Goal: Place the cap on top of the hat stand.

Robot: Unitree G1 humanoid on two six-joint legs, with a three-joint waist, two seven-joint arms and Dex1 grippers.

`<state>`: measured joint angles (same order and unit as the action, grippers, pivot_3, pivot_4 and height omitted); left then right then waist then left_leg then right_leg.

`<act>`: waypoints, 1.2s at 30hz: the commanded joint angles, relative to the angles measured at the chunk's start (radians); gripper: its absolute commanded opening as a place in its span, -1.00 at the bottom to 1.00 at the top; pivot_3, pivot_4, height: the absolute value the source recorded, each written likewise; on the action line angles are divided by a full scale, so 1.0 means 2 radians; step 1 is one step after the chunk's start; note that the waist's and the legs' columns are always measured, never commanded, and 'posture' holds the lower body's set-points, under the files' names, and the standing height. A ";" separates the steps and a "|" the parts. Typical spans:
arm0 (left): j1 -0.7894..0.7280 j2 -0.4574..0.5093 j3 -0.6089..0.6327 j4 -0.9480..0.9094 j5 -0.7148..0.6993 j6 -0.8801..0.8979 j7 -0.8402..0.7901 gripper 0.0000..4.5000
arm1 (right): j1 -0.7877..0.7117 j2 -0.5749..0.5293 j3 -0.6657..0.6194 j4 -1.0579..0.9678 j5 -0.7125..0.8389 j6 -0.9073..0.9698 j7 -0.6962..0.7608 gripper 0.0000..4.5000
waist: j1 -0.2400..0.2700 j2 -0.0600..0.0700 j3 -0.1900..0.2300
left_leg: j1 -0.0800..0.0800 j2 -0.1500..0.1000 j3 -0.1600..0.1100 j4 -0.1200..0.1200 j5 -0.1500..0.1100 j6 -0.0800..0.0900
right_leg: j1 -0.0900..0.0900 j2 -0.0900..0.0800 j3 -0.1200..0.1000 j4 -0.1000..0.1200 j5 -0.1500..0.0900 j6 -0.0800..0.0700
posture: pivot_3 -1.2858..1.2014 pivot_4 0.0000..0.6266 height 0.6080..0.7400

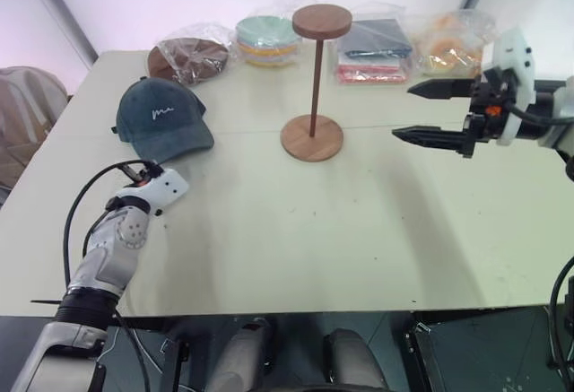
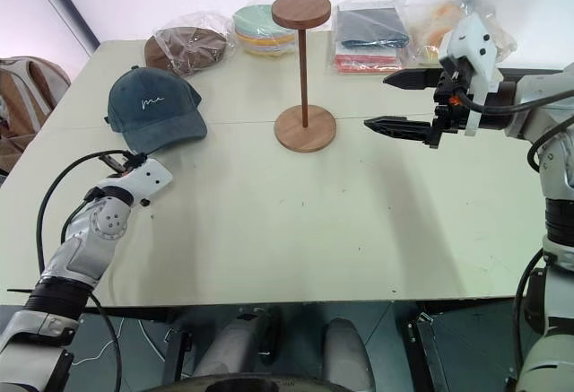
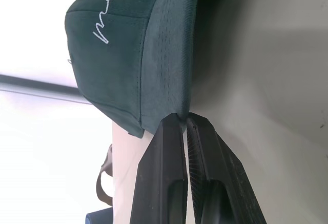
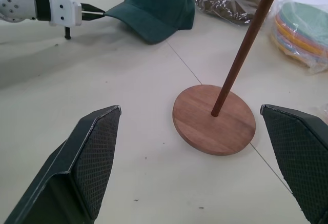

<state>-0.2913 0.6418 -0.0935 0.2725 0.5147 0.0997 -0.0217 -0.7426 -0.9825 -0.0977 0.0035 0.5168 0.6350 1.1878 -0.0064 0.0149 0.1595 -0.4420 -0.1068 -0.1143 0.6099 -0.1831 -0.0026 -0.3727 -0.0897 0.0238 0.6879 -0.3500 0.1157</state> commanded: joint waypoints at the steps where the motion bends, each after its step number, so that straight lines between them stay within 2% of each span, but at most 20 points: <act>1: 0.008 -0.003 -0.003 0.021 0.009 -0.003 0.016 -0.98 | -0.003 -0.010 -0.022 -0.016 0.007 -0.001 -0.002 1.00 | 0.000 0.000 0.000 | 0.000 0.000 0.000 0.000 0.000 0.000 | 0.000 0.000 0.000 0.000 0.000 0.000 | 0.03 -0.52 1.00; 17: 0.012 -0.002 0.005 0.024 0.019 -0.057 0.083 -0.98 | -0.011 -0.007 -0.017 -0.012 0.006 -0.003 -0.003 1.00 | -0.001 0.000 0.000 | 0.000 0.000 0.000 0.000 0.000 0.000 | 0.000 0.000 0.000 0.000 0.000 0.000 | 0.03 -0.52 1.00; 25: 0.024 -0.005 0.010 -0.007 0.034 -0.109 0.143 -0.98 | -0.011 -0.007 -0.017 -0.011 0.005 -0.005 -0.003 1.00 | -0.001 -0.001 0.001 | -0.001 0.000 0.000 0.000 0.000 0.000 | -0.001 0.000 0.000 0.000 0.000 0.000 | 0.03 -0.52 1.00; 36: 0.040 -0.009 0.023 -0.045 0.040 -0.154 0.187 -0.98 | -0.018 -0.007 -0.014 -0.006 0.003 -0.006 0.000 1.00 | -0.001 -0.001 0.001 | -0.001 0.000 0.000 0.000 0.000 0.000 | -0.001 0.000 0.000 0.000 0.000 0.000 | 0.03 -0.52 1.00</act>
<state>-0.2079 0.6168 -0.0906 0.2279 0.5893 -0.1863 0.3184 -0.7428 -0.9824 -0.0987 0.0039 0.5181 0.6373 1.1853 -0.0087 0.0127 0.1609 -0.4439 -0.1070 -0.1143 0.6106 -0.1831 -0.0026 -0.3741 -0.0897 0.0238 0.6882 -0.3500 0.1157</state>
